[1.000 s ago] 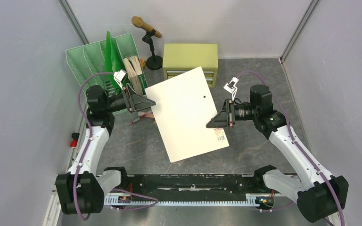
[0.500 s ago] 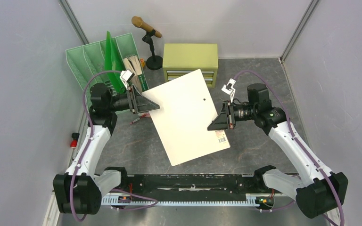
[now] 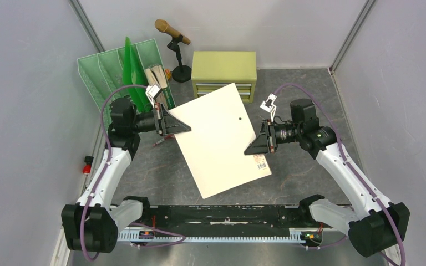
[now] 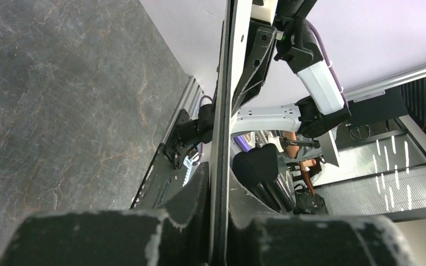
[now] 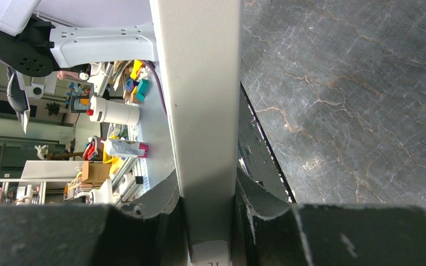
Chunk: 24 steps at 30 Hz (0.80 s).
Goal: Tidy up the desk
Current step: Place the folder in the storage box.
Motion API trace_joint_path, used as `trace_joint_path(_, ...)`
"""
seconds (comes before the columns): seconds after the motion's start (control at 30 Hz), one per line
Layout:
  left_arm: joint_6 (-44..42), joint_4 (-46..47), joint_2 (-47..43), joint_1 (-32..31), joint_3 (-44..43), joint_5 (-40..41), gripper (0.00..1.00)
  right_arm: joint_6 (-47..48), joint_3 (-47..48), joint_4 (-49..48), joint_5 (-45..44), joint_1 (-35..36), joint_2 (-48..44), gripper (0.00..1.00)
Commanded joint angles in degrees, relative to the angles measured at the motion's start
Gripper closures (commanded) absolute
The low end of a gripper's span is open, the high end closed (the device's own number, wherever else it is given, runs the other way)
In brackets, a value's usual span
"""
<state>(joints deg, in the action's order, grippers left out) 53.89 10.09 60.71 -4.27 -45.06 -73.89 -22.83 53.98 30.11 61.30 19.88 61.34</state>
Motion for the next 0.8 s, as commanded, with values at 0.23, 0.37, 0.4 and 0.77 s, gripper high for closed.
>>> trace_joint_path(0.23,-4.5,-3.7,-1.7,-1.1,-3.5,-1.1,0.98,0.9,-0.8,0.8,-7.0,0.1,-0.1,0.89)
trace_joint_path(0.37,-7.0,-6.5,-1.9,-1.1,-4.6,0.9,0.98,1.0,-0.7,1.3,-9.3,0.1,0.0,0.81)
trace_joint_path(0.4,-7.6,-7.2,-2.0,-1.1,-4.9,1.9,0.98,1.0,-0.9,1.4,-9.7,0.2,0.0,0.77)
trace_joint_path(0.77,-9.6,-9.0,-5.0,-1.1,-5.3,8.0,0.98,2.5,0.6,5.2,-18.2,0.0,-0.8,0.12)
